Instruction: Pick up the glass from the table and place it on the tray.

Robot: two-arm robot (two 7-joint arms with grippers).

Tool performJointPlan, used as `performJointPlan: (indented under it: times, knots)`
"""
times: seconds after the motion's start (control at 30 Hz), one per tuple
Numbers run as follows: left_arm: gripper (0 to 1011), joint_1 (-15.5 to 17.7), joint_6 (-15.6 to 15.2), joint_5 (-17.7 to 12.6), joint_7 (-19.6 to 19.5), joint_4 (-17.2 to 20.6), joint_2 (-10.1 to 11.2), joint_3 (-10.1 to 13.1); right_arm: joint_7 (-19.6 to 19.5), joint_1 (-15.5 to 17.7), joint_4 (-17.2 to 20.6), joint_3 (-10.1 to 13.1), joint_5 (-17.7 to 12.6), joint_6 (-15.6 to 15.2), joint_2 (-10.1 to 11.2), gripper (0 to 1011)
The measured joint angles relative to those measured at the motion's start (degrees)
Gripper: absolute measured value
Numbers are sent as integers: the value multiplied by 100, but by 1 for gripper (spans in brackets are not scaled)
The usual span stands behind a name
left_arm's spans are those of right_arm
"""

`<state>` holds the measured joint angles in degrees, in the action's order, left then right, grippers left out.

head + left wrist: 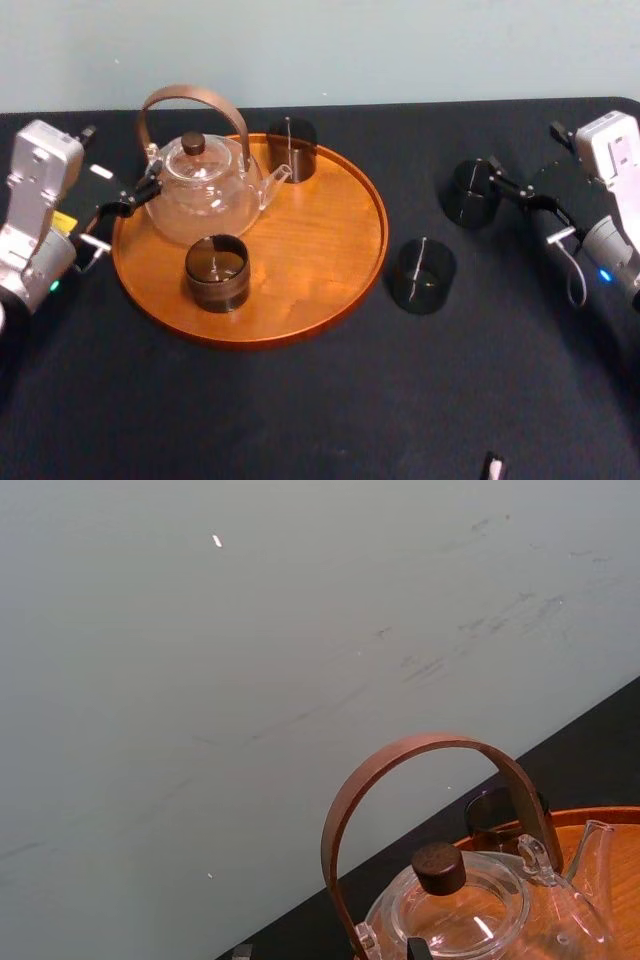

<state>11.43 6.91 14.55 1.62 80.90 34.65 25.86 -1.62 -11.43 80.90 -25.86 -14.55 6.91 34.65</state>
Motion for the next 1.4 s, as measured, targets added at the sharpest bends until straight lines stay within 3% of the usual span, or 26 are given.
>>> performJointPlan:
  times: [1.4]
  knots:
    - [1001, 0, 0, 0, 0, 0, 0, 0, 0, 0, 0, 0, 0, 0, 0, 1002]
